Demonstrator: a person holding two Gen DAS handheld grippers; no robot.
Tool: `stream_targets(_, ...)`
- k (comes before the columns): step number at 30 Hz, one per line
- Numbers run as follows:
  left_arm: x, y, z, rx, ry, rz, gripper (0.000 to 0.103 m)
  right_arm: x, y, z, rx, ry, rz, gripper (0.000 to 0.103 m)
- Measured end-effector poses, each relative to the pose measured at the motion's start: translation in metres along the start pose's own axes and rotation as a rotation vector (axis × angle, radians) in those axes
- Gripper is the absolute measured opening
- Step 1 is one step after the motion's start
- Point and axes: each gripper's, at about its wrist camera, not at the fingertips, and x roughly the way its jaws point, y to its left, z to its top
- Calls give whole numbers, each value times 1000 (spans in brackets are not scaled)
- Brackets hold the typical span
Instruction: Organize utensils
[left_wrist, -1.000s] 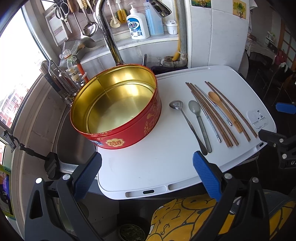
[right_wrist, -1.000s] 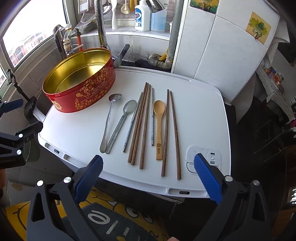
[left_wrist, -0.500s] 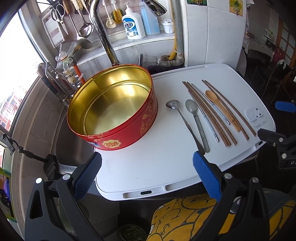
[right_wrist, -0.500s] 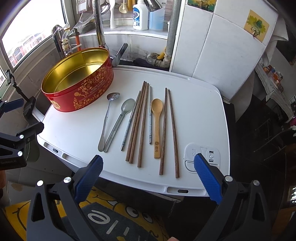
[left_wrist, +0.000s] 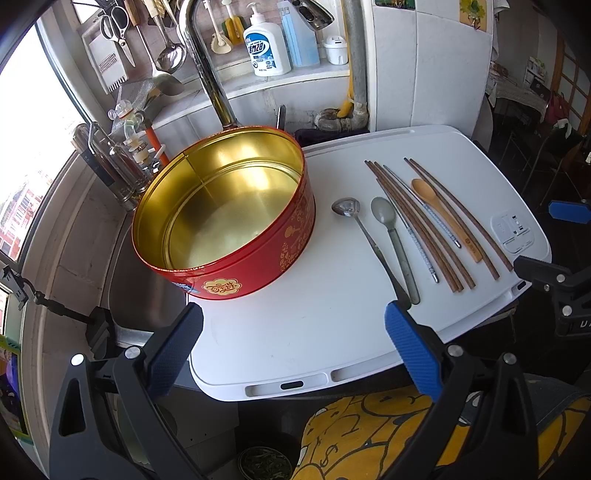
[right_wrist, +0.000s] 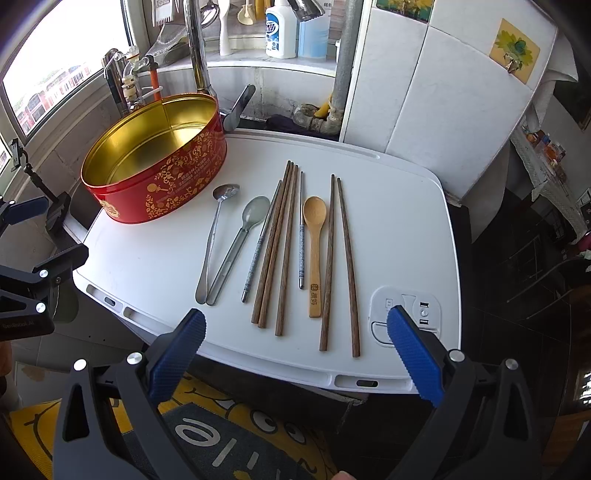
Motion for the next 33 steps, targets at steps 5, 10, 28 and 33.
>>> stream_targets(5, 7, -2, 2, 0, 14, -24, 96, 5, -3, 2, 2, 8, 24, 99)
stream_targets(10, 21, -15, 9, 23, 29, -75, 96, 19, -24, 6, 62, 45, 57, 99)
stream_targets(28, 124, -59, 49, 15, 93, -41, 93, 112, -102, 38, 129, 106, 34, 73)
stream_targets(33, 134, -58, 56, 0, 108, -35, 82, 131, -102, 40, 84, 135, 60, 64)
